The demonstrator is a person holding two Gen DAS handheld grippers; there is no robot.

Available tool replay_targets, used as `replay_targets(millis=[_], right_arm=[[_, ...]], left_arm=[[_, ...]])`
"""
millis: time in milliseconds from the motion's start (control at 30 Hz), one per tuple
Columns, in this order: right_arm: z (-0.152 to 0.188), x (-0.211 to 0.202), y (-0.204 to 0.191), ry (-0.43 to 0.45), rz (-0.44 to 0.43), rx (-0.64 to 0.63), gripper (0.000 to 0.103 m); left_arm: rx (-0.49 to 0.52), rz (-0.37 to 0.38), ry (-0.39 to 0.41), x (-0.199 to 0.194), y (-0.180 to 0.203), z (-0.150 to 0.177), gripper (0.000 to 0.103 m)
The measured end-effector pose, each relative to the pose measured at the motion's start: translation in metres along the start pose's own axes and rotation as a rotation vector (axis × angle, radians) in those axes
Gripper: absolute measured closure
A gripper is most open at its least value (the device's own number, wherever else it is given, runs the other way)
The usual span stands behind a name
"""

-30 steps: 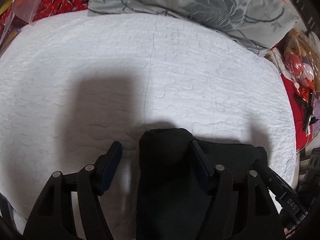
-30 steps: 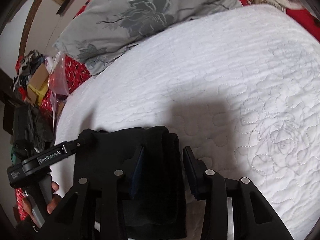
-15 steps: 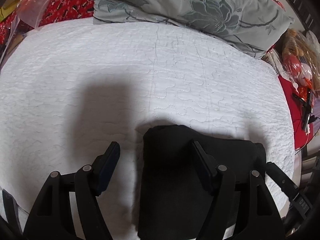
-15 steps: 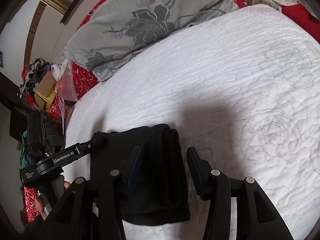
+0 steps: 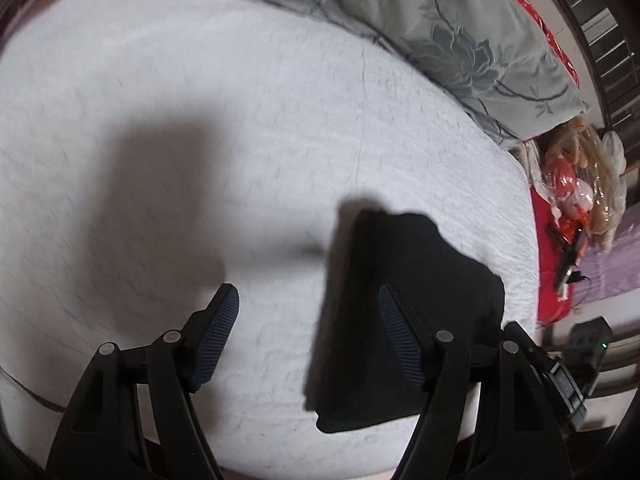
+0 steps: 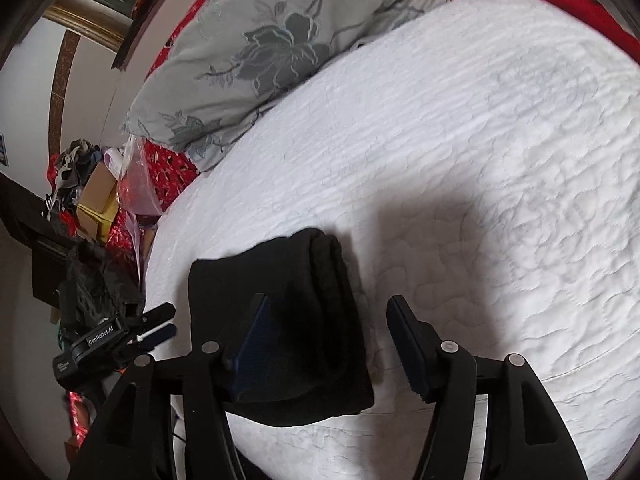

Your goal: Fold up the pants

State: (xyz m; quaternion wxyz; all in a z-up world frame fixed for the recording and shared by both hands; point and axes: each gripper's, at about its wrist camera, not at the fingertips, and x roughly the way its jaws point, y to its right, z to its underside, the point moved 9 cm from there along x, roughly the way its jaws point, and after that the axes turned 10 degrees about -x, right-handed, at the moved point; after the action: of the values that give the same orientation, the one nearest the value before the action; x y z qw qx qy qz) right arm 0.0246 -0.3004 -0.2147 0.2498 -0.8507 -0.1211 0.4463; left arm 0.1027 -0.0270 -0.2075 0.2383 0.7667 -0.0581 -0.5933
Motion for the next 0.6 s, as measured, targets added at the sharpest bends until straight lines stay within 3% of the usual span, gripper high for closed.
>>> replay_targets(millis=[133,233,333,433,533,600], right_arm=[[0.006,0.011,-0.001,-0.026,-0.001,-0.006,0.040],[0.010,0.020,0.003,-0.053,0.000,-0.008,0.039],[0.014,0.027,0.003,-0.067,-0.014,-0.021,0.037],[0.013,0.031,-0.005,-0.059,-0.067,-0.064,0.033],[0.014,0.039,-0.014,-0.082,-0.148,-0.086,0.033],[0.014,0.042,-0.015,-0.082,-0.153,-0.099,0.033]], left_arm=[[0.029,0.042,-0.064,0.017,0.013,0.018,0.031],[0.076,0.026,-0.079,0.027,0.022,0.026,0.031],[0.129,0.012,-0.063,0.032,0.028,0.030,0.023],[0.166,0.014,-0.066,0.037,0.032,0.035,0.015],[0.217,0.031,-0.088,0.042,0.041,0.043,0.014],[0.223,0.049,-0.093,0.043,0.048,0.046,0.015]])
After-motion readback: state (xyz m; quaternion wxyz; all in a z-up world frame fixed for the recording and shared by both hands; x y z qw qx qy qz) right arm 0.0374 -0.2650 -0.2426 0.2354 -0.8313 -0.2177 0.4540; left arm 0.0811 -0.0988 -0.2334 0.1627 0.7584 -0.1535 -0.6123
